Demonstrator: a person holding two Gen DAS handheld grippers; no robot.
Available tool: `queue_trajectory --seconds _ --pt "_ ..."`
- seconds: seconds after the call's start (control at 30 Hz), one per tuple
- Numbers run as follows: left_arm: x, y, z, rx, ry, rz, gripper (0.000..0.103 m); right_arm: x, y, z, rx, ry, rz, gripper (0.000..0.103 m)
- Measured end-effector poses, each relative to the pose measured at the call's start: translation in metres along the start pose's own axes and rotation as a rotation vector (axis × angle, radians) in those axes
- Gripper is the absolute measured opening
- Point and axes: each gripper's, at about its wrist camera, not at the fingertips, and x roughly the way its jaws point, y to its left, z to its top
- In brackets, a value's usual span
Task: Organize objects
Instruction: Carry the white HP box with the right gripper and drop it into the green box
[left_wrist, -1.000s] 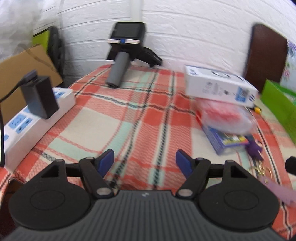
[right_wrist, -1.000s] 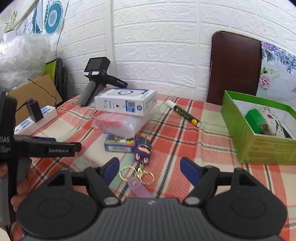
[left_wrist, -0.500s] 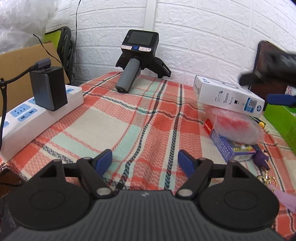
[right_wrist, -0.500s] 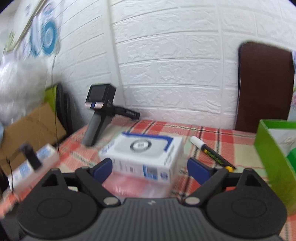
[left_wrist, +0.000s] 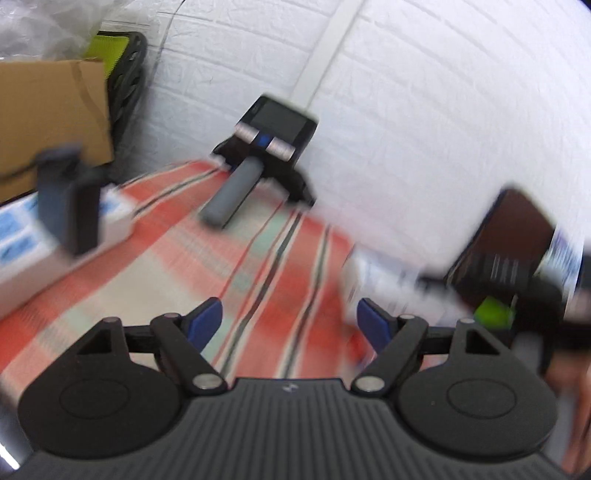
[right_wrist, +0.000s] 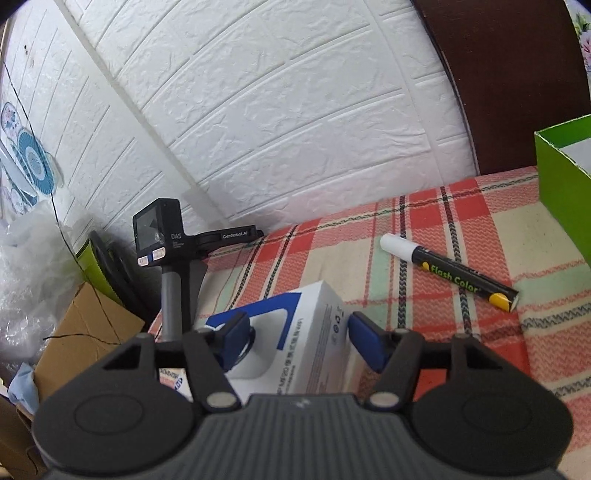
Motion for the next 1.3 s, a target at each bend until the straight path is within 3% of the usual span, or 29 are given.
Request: queue_trajectory --seconds 0.13,0.2,0.23,0.4,0.6,0.93,1.0,1.03,1.13,1.3 --pt "0.047 -0.022 0.025 -0.019 0.103 -0.081 0.086 0.0 -0.005 0.001 0.025 0.003 0.011 0.061" --pt "0.074 -0.031 0.024 -0.03 0.226 -0.13 0.076 0.0 -0.008 0.0 0.05 0.018 0.033 0.061" --pt "0.08 -0.034 0.02 -0.046 0.273 -0.179 0.062 -0.001 -0.009 -0.001 0.062 0.035 0.049 0.06" --pt "0.05 -0.058 0.004 0.024 0.264 -0.181 0.063 -0.027 -0.023 -0.013 0.121 0.05 0.087 0.06" --pt "-0.013 -0.096 -0.033 0.148 0.237 -0.189 0.063 -0.096 -0.05 -0.048 0.144 0.018 0.115 0.06" --pt "-0.014 -0.175 -0.124 0.345 0.416 -0.362 0.063 -0.201 -0.159 -0.11 0.322 -0.031 -0.031 0.063" --pt "-0.009 -0.189 -0.139 0.391 0.448 -0.366 0.064 -0.212 -0.174 -0.12 0.34 -0.04 -0.045 0.063" --pt "-0.009 -0.191 -0.142 0.389 0.448 -0.369 0.065 -0.218 -0.179 -0.122 0.332 -0.043 -0.045 0.064" --pt "-0.011 -0.196 -0.137 0.402 0.459 -0.363 0.068 -0.239 -0.171 -0.118 0.188 -0.078 -0.092 0.091" --pt "-0.019 -0.178 -0.12 0.353 0.462 -0.355 0.068 -0.257 -0.134 -0.131 -0.175 -0.088 -0.115 0.092"
